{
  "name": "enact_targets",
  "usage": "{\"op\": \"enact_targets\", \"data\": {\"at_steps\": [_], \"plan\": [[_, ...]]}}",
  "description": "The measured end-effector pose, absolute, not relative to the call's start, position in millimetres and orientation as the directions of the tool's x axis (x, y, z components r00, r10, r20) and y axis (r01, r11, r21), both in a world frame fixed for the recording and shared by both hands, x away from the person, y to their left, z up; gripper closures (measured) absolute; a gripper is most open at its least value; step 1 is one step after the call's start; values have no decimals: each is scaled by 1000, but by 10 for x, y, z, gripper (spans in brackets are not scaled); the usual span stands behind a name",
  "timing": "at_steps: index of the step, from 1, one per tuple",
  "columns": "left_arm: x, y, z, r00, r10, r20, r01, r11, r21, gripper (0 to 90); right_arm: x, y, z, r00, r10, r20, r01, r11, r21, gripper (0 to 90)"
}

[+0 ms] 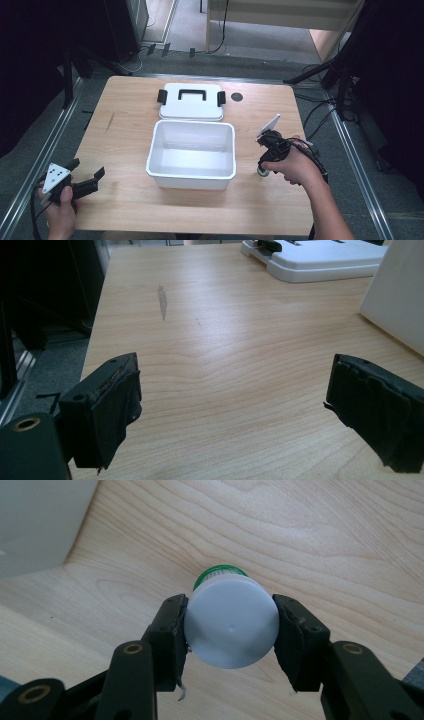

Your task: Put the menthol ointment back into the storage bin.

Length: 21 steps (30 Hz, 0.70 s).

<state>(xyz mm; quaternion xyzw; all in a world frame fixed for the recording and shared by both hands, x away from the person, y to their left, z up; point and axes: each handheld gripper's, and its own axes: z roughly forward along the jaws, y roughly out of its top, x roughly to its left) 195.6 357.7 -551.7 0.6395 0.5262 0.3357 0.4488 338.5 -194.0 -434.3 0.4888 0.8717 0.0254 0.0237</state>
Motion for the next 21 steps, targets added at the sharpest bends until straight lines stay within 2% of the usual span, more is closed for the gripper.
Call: {"op": "enact_targets", "data": {"at_steps": [21], "plan": [[1959,3571,-5517,223,974,-43,375,-45,926,82,3427,-1723,-3824,-569,822,-27,820,570,55,517]]}}
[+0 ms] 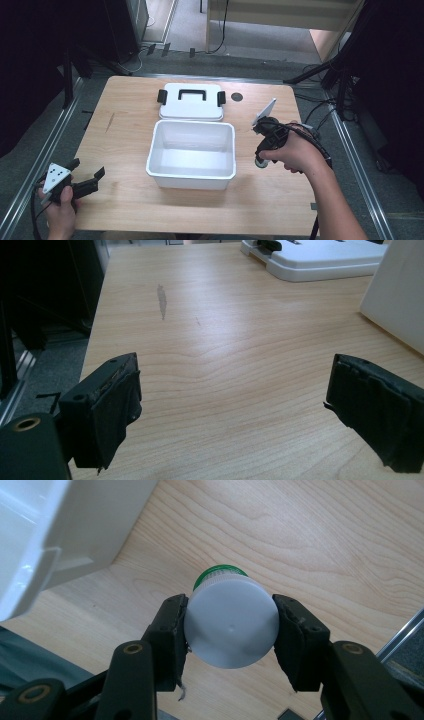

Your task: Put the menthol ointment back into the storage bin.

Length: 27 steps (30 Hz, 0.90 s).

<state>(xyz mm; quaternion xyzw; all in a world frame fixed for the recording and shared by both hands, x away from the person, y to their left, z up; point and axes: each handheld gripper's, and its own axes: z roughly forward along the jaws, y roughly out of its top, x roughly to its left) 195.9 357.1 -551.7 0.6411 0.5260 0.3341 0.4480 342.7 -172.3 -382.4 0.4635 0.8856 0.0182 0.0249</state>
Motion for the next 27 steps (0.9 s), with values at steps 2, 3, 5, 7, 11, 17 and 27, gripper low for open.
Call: {"op": "enact_targets", "data": {"at_steps": [2,3,5,7,11,17,27], "plan": [[1959,3572,-5516,224,974,-39,376,-49,925,82,3428,-1688,-3778,-576,817,-28,815,577,54,517],[1960,3572,-5516,224,974,-40,375,-49,926,82,3430,-1672,-3757,-582,812,-32,811,583,55,517],[1961,3572,-5516,224,974,-39,374,-49,926,82,3436,-1634,-3713,-585,810,-33,808,586,56,517],[1961,3572,-5516,224,974,-39,375,-49,926,82,3444,-1602,-3676,-585,811,-29,809,586,55,517],[1961,3572,-5516,226,973,-38,376,-51,925,82,3471,-1532,-3599,-593,804,-32,802,594,55,517],[1963,3571,-5515,226,973,-37,377,-53,925,82,3493,-1419,-3476,-603,798,-30,795,603,64,517],[1964,3570,-5515,228,973,-36,378,-55,924,82,3509,-1220,-3298,-623,781,-44,777,625,76,517]]}}
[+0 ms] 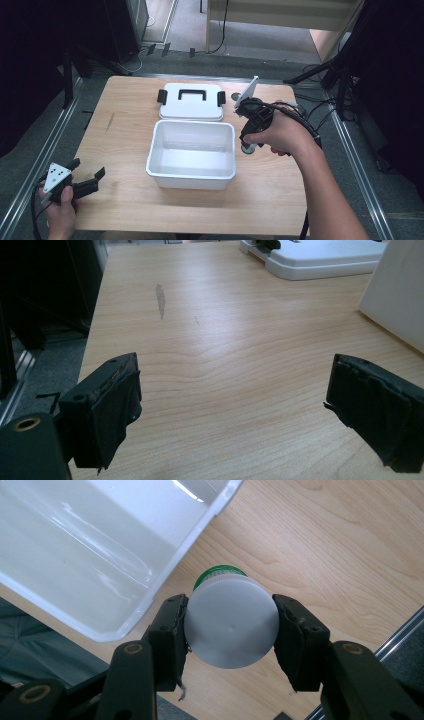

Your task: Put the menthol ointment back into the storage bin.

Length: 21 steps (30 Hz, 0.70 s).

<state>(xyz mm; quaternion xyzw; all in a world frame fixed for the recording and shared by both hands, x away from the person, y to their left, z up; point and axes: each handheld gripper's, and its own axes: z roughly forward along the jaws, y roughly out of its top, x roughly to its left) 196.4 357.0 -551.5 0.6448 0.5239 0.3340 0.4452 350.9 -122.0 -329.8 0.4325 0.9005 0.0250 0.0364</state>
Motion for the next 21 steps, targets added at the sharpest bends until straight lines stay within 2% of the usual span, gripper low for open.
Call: {"op": "enact_targets", "data": {"at_steps": [21], "plan": [[1964,3567,-5513,232,972,-35,382,-58,922,82,3449,-766,-3212,-690,722,-39,718,691,88,517]]}}
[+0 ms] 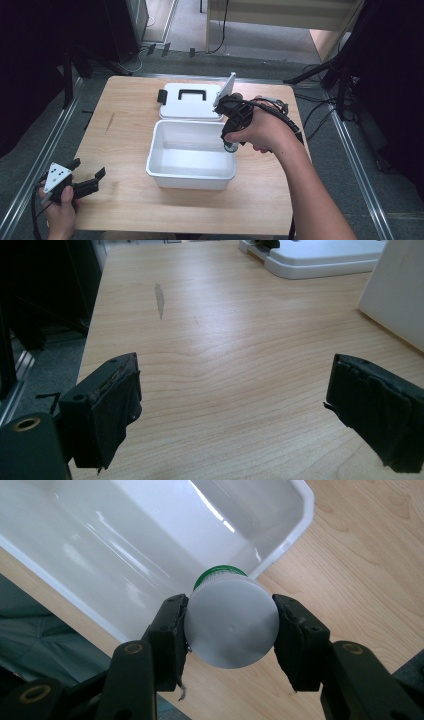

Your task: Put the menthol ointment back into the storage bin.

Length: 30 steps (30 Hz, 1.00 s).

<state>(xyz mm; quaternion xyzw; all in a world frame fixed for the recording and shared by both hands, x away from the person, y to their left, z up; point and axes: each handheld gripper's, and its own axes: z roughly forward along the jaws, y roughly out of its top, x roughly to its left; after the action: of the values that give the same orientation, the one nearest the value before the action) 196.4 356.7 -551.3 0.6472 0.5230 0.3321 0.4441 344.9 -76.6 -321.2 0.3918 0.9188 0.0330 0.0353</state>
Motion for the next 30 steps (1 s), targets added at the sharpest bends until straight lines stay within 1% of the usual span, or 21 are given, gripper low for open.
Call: {"op": "enact_targets", "data": {"at_steps": [13,30], "plan": [[1964,3574,-5515,233,972,-40,379,-53,924,82,3474,-565,-3363,-714,699,-34,696,714,71,518],[1963,3577,-5515,233,971,-45,379,-48,924,82,3525,-466,-3717,-732,682,-16,680,731,59,517]]}}
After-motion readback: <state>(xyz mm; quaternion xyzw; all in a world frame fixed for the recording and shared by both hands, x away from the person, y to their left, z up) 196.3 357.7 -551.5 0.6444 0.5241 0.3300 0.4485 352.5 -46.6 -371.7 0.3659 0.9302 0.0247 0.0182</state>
